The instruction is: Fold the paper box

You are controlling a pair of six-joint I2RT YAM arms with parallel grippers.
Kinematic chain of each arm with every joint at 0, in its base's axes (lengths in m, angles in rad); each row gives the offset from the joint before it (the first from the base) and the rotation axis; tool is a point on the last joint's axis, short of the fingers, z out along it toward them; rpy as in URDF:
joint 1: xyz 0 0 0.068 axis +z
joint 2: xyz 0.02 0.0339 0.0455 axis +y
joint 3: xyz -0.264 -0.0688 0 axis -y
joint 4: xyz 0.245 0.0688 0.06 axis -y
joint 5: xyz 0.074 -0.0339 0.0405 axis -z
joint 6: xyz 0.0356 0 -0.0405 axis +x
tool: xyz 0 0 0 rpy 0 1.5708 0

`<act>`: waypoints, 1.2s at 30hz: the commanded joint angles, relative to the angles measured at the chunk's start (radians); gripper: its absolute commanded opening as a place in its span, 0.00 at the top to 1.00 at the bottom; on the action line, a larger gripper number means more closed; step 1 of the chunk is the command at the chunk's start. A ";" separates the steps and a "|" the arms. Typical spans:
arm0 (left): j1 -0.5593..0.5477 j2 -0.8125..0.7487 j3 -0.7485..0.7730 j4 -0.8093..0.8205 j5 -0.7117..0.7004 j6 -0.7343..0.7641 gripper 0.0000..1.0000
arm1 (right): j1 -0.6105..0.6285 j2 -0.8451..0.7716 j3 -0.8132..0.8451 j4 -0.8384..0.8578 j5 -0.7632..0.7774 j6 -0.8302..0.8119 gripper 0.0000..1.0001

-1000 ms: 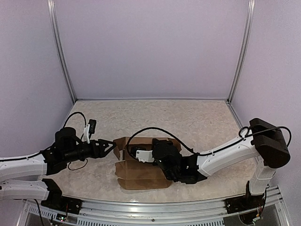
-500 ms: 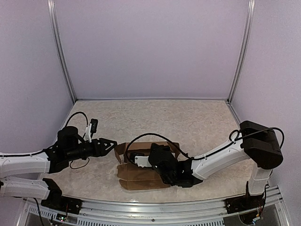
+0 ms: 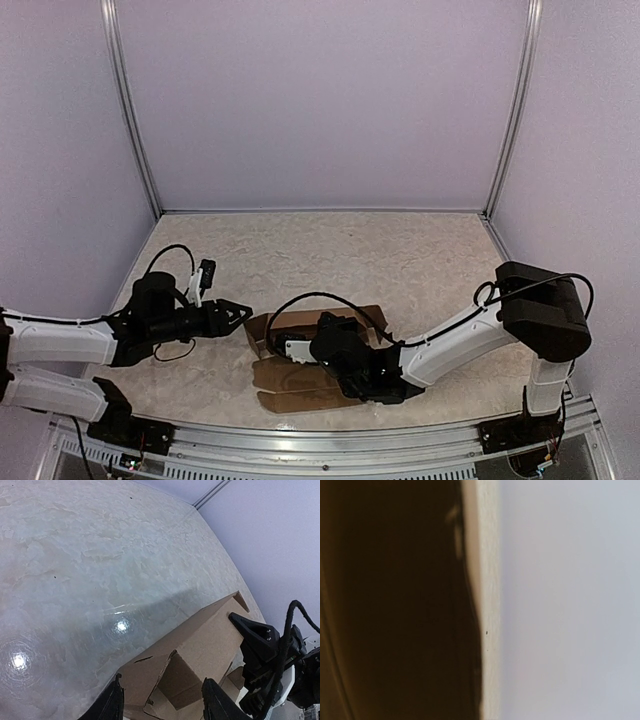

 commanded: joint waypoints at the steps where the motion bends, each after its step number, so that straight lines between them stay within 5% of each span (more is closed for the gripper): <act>1: 0.008 0.027 -0.017 0.039 0.029 -0.004 0.50 | 0.012 0.017 0.013 0.005 0.013 0.023 1.00; 21: 0.013 -0.064 -0.068 -0.065 -0.085 -0.047 0.69 | 0.013 0.037 0.027 0.003 0.014 0.024 1.00; 29: 0.055 0.005 -0.027 -0.051 -0.080 -0.053 0.99 | 0.017 0.041 0.032 -0.012 0.021 0.034 1.00; 36: 0.056 0.120 0.015 -0.004 -0.015 -0.059 1.00 | 0.020 0.038 0.035 -0.017 0.027 0.038 1.00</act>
